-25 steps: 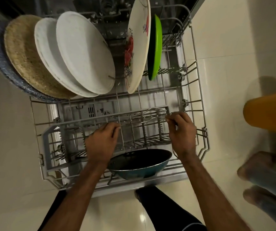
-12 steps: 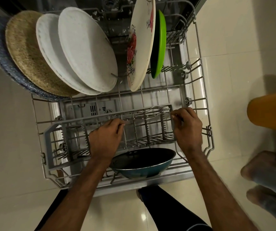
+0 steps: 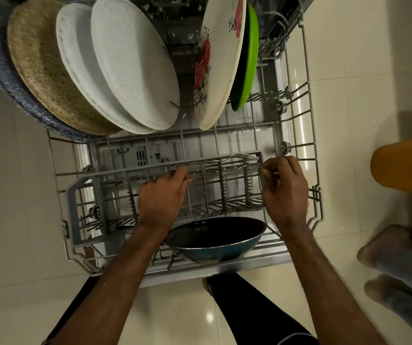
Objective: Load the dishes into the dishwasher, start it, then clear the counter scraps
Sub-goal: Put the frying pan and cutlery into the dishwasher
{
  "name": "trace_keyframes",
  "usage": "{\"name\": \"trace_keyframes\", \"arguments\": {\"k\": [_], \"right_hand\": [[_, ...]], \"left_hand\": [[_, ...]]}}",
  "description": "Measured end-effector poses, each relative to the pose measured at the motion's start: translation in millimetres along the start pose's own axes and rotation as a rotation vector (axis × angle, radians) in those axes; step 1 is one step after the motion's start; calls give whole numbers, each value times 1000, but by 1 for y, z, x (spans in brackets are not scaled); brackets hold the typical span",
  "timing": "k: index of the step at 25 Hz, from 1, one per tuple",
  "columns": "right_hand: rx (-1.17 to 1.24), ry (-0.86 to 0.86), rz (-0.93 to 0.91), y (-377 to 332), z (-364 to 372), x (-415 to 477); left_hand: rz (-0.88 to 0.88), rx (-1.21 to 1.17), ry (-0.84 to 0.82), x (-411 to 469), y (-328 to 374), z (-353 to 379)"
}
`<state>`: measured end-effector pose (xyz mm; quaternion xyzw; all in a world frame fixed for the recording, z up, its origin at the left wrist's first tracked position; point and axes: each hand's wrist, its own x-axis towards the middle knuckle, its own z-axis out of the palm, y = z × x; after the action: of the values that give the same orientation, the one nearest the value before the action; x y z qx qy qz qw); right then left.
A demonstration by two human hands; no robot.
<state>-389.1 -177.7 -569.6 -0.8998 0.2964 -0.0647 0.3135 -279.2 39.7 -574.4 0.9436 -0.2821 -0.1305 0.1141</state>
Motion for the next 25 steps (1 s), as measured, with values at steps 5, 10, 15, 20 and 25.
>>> {"name": "trace_keyframes", "arguments": {"k": [5, 10, 15, 20, 25], "right_hand": [[-30, -69, 60, 0, 2, -3], [-151, -64, 54, 0, 4, 0], [-253, -107, 52, 1, 7, 0], [-331, -157, 58, 3, 11, -1], [-307, -170, 69, 0, 5, -3]], "left_hand": [[-5, 1, -3, 2, 0, -1], [-3, 13, -35, 3, 0, 0], [89, 122, 28, 5, -1, 0], [62, 112, -27, 1, -4, 2], [67, 108, 23, -3, -2, -14]]}}
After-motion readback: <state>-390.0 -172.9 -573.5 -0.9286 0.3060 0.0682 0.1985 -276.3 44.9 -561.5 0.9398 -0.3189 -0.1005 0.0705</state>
